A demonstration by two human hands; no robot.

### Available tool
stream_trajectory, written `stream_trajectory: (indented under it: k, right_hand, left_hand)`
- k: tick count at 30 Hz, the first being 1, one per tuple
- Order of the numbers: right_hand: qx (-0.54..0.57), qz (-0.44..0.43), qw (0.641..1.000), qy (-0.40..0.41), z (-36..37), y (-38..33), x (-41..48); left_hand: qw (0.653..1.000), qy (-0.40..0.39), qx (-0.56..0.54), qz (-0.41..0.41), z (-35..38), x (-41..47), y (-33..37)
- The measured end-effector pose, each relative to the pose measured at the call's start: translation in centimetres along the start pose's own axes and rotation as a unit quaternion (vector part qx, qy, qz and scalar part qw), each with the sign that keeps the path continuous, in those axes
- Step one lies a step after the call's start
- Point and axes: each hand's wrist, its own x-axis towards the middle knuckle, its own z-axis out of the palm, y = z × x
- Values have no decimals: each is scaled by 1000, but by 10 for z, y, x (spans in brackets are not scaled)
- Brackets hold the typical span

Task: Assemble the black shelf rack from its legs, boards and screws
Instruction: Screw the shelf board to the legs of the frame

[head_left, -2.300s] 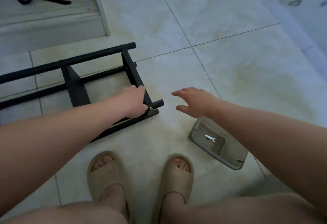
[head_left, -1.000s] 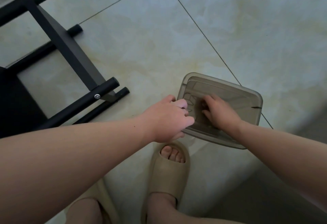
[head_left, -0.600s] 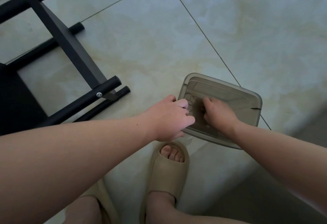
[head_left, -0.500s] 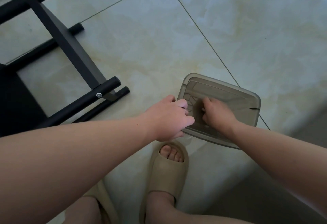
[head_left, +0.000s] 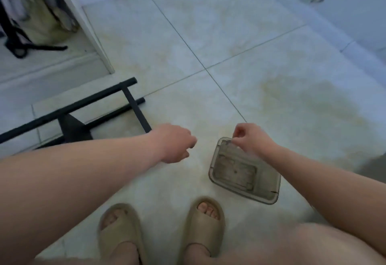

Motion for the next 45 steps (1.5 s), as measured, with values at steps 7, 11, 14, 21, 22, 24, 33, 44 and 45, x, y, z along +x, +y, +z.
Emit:
stream_trajectory:
  k: [7, 11, 14, 21, 22, 24, 33, 44, 45]
  right_hand:
    - [280, -84, 952, 95, -55, -114, -100]
    - [347, -74, 927, 120, -40, -127, -149]
    - [330, -71, 934, 120, -31, -133, -178]
    - [338, -80, 932, 103, -15, -172, -224]
    - [330, -88, 934, 102, -12, -177, -226]
    - [318, -97, 939, 90, -6, -186, -228]
    - [329, -124, 936, 9, 4, -216, -215]
    - [142, -155, 977, -46, 24, -222, -153]
    - [109, -158, 980, -50, 26, -222, -144]
  left_hand:
    - [950, 103, -234, -182, -52, -111, 9]
    - [894, 156, -375, -187, -46, -155, 34]
    - [867, 170, -423, -198, -38, -193, 40]
    - [805, 231, -504, -211, -18, -248, 37]
    - [791, 244, -523, -201, -17, -250, 36]
    - [773, 268, -545, -183, -18, -251, 32]
    - [757, 291, -566, -149, -18, -245, 10]
    - [793, 280, -515, -167, -11, -219, -41]
    - [817, 265, -486, -164, -11, -215, -45]
